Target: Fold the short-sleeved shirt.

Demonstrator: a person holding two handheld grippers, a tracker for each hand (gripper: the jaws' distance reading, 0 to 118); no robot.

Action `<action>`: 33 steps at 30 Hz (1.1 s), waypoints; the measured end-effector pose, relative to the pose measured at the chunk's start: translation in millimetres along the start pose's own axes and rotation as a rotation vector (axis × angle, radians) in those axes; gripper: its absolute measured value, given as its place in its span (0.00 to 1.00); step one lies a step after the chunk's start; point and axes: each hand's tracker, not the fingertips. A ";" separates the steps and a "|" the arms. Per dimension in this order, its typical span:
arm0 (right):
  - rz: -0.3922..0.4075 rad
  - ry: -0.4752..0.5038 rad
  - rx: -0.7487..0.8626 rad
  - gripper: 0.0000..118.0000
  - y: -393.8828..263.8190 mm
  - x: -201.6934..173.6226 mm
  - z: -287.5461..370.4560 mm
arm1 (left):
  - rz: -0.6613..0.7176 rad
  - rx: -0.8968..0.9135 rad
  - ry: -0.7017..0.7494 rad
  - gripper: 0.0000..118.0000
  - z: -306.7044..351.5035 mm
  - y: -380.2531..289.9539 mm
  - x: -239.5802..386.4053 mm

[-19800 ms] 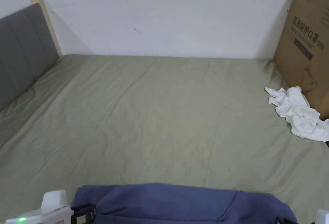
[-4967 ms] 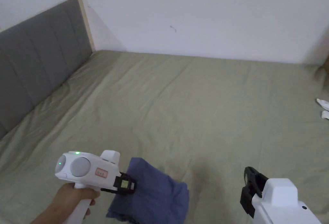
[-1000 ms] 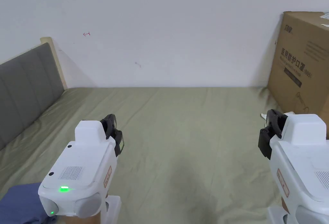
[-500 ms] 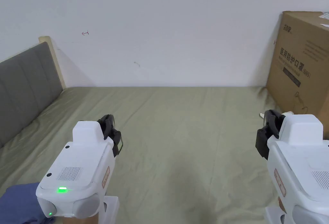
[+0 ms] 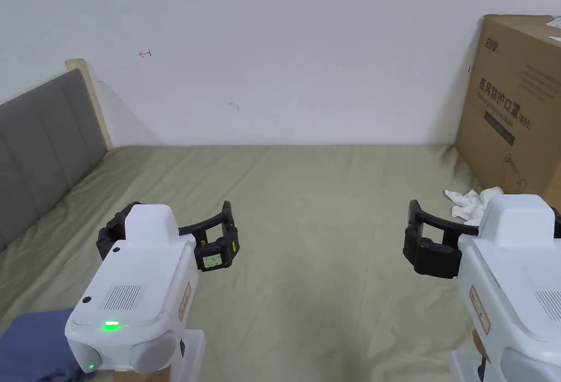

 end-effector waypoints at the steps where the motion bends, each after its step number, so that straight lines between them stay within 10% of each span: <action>1: 0.001 -0.001 0.002 1.00 0.4 -0.6 0.5 | 0.001 0.000 -0.001 1.00 -0.1 0.5 -0.2; 33: 0.006 0.009 -0.001 1.00 4.0 -6.1 3.5 | 0.018 0.016 0.014 1.00 4.2 2.3 -6.3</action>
